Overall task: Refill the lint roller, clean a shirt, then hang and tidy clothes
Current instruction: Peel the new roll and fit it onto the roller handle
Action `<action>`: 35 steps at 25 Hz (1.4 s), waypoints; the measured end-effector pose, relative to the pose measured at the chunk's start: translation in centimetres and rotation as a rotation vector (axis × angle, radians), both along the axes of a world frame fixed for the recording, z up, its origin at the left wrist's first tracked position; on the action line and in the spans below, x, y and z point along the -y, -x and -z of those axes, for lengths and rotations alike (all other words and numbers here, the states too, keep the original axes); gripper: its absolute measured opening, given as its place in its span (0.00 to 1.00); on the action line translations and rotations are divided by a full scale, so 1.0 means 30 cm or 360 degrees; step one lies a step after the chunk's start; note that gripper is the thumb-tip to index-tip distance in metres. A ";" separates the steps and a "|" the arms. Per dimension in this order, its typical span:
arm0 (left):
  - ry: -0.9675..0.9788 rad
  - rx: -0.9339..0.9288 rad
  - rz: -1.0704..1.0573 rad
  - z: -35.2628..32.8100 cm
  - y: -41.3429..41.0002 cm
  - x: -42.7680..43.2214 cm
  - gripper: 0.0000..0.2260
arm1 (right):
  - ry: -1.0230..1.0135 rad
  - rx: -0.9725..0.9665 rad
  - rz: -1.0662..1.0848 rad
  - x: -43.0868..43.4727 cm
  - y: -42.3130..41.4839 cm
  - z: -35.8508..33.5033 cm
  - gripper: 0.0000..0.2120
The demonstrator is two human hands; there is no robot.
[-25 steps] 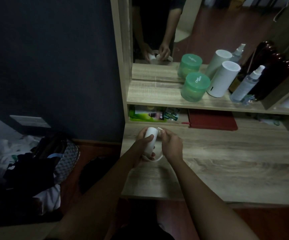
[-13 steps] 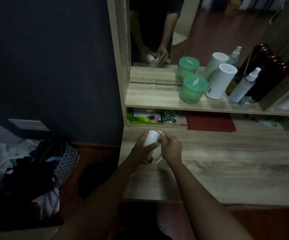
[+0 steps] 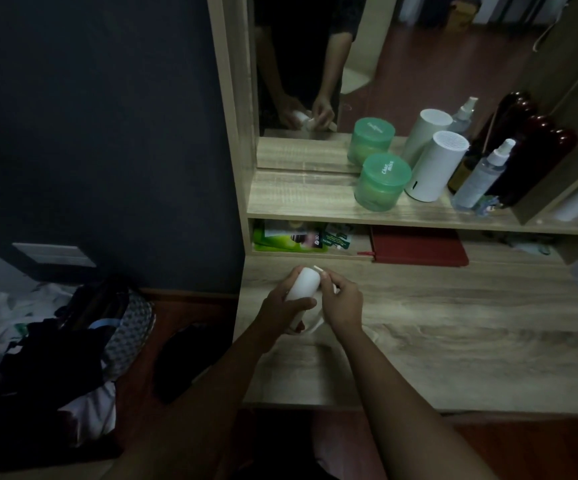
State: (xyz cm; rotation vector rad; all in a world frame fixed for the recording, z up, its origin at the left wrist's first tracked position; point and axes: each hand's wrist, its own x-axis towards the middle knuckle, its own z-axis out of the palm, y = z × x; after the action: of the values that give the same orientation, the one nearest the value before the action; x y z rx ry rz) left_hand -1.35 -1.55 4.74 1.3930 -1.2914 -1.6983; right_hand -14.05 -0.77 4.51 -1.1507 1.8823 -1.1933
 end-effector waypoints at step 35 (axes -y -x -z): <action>0.0055 0.0161 0.0261 -0.100 -0.121 0.105 0.36 | -0.0049 0.0388 -0.0511 -0.028 -0.028 0.000 0.22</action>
State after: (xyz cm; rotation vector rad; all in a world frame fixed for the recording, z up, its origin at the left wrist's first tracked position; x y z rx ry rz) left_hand 2.29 -4.71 7.76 1.4014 -1.5211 -1.7214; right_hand -13.20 0.06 4.50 -1.1794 1.4661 -1.0660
